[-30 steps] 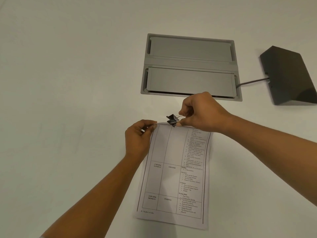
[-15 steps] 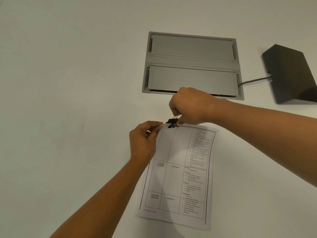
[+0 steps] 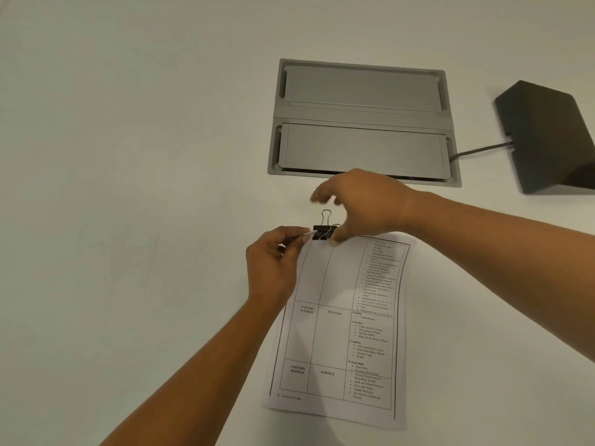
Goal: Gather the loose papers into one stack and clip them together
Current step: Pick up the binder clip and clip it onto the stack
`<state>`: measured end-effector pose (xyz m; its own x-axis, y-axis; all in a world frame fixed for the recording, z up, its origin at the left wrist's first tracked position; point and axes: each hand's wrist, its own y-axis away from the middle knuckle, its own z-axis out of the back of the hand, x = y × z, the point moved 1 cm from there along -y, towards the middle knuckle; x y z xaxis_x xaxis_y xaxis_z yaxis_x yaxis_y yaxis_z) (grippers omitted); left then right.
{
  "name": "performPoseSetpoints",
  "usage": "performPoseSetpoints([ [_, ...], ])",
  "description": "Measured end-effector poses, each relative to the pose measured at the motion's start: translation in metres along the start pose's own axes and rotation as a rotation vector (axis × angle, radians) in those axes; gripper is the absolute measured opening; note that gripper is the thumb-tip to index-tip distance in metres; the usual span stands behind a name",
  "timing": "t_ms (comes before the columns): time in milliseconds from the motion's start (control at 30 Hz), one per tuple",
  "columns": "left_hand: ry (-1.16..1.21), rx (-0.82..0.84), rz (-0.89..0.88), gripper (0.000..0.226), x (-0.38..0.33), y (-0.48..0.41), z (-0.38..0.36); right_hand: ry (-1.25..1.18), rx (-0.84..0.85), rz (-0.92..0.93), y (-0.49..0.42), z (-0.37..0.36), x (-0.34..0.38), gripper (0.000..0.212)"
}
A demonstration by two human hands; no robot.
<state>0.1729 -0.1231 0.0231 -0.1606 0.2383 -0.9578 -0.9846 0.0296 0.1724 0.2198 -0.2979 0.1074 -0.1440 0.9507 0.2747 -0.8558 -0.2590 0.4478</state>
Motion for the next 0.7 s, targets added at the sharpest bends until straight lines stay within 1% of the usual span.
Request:
performPoseSetpoints([
  [33, 0.020, 0.001, 0.012, 0.009, -0.001, 0.000, 0.002, -0.083, 0.002, -0.037, 0.006, -0.002, -0.006, 0.100],
  [67, 0.041, 0.003, 0.025, 0.009, -0.001, -0.001, 0.003, -0.208, -0.009, -0.088, 0.013, -0.006, -0.014, 0.111],
  [100, 0.054, 0.001, 0.034, 0.009, -0.001, -0.002, 0.005, -0.364, -0.043, -0.150, 0.023, -0.012, -0.023, 0.115],
  [133, 0.064, -0.001, 0.036, 0.009, 0.000, -0.002, 0.007, -0.530, -0.103, -0.224, 0.033, -0.021, -0.035, 0.112],
  [200, 0.119, 0.006, 0.056, 0.012, 0.000, -0.003, 0.011, -0.844, -0.235, -0.408, 0.056, -0.048, -0.056, 0.091],
  [267, 0.218, 0.020, 0.108, 0.015, -0.001, -0.003, 0.013, -1.192, -0.243, -0.533, 0.077, -0.081, -0.069, 0.066],
  [333, 0.261, -0.001, 0.166, 0.016, 0.001, -0.002, 0.013, -1.487, -0.196, -0.560, 0.093, -0.112, -0.067, 0.048],
  [367, 0.283, -0.021, 0.197, 0.016, 0.004, -0.002, 0.014, -1.558, -0.177, -0.558, 0.100, -0.126, -0.062, 0.044],
  [433, 0.365, -0.069, 0.261, 0.018, 0.007, -0.002, 0.014, -1.614, -0.162, -0.551, 0.112, -0.146, -0.049, 0.036],
  [467, 0.389, -0.097, 0.285, 0.018, 0.008, -0.002, 0.015, -1.617, -0.179, -0.549, 0.117, -0.154, -0.042, 0.031],
  [533, 0.395, -0.120, 0.307, 0.016, 0.007, -0.001, 0.015, -1.636, -0.283, -0.578, 0.123, -0.169, -0.031, 0.026],
  [600, 0.369, -0.075, 0.328, 0.013, 0.009, 0.001, 0.015, -1.656, -0.402, -0.643, 0.124, -0.179, -0.025, 0.023],
  [633, 0.319, -0.037, 0.341, 0.017, 0.010, 0.003, 0.017, -1.653, -0.444, -0.658, 0.121, -0.179, -0.025, 0.023],
  [700, 0.121, 0.065, 0.390, 0.024, 0.016, 0.009, 0.020, -1.661, -0.478, -0.675, 0.112, -0.173, -0.028, 0.023],
])
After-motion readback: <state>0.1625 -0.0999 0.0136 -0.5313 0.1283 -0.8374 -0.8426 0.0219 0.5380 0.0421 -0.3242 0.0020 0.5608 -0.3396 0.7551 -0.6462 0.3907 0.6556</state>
